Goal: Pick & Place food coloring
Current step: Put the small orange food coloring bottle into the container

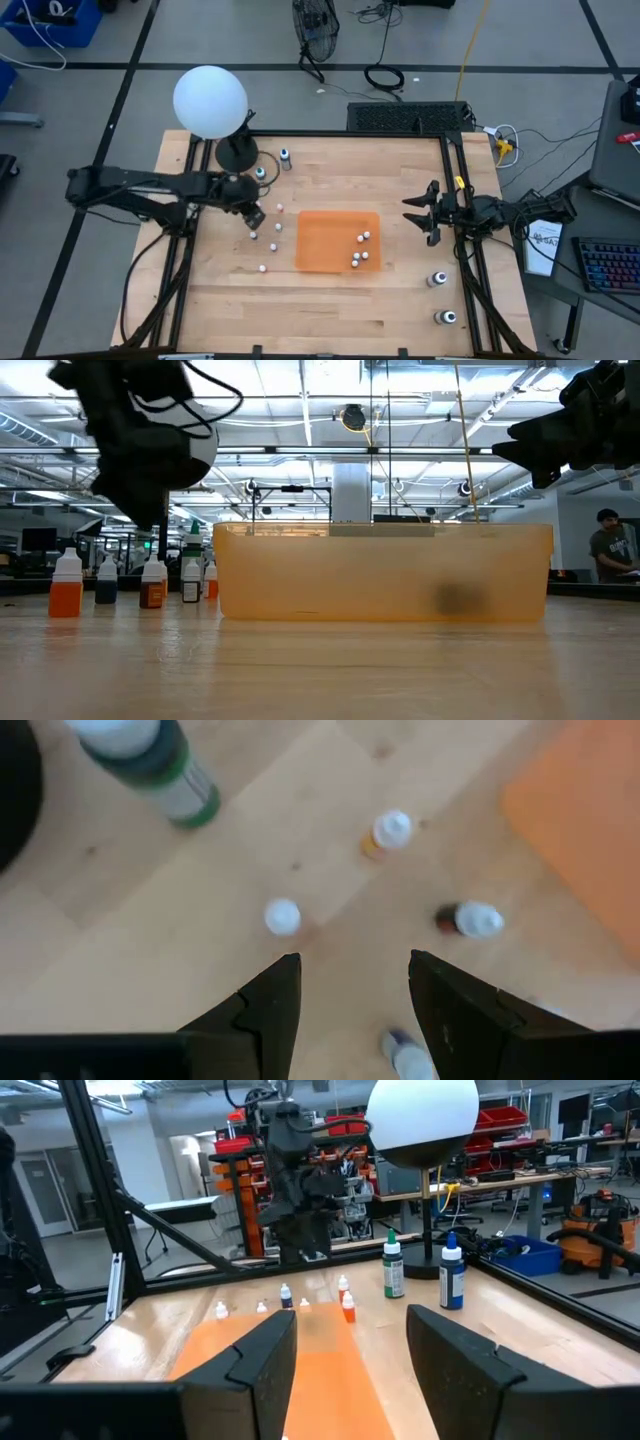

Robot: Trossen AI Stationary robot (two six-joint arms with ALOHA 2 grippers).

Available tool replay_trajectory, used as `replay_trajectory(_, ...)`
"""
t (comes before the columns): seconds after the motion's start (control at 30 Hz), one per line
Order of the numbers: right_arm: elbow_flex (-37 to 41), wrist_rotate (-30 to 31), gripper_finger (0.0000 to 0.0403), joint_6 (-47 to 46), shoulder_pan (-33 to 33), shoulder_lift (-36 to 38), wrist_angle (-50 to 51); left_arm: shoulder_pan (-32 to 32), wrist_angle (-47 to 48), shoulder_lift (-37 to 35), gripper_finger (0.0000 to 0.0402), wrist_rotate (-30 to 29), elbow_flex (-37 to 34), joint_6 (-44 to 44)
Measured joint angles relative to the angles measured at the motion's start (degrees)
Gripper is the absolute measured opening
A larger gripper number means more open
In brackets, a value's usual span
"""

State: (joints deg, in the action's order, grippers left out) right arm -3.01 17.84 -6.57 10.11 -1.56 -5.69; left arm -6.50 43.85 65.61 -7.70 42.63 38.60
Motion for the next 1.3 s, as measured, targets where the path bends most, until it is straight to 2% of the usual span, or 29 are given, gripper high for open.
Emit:
replay_trajectory(0.23, 0.02, -0.01, 0.018, 0.0, 0.0, 0.0, 0.0, -6.6, 0.62, 8.58, 0.0186, 0.37, 1.6, -4.32)
replay_trajectory(0.4, 0.02, 0.01, 0.0177, 0.01, 0.0, 0.0, 0.0, -9.12, 0.84, 12.73, 0.0186, 0.38, 1.6, -5.84)
replay_trajectory(0.7, 0.04, 0.01, 0.018, 0.0, 0.0, 0.0, 0.0, -9.36, -2.1, 18.11, 0.0186, 0.44, 1.61, -8.81)
replay_trajectory(0.87, 0.07, 0.01, 0.0177, 0.0, 0.0, -0.02, 0.0, -9.34, -3.56, 19.94, 0.0186, 2.72, 1.62, -10.04)
replay_trajectory(1.3, 0.07, -0.01, 0.0178, 0.0, 0.0, -0.02, 0.11, -9.36, -3.44, 20.59, 0.0186, 3.19, 1.62, -9.93)
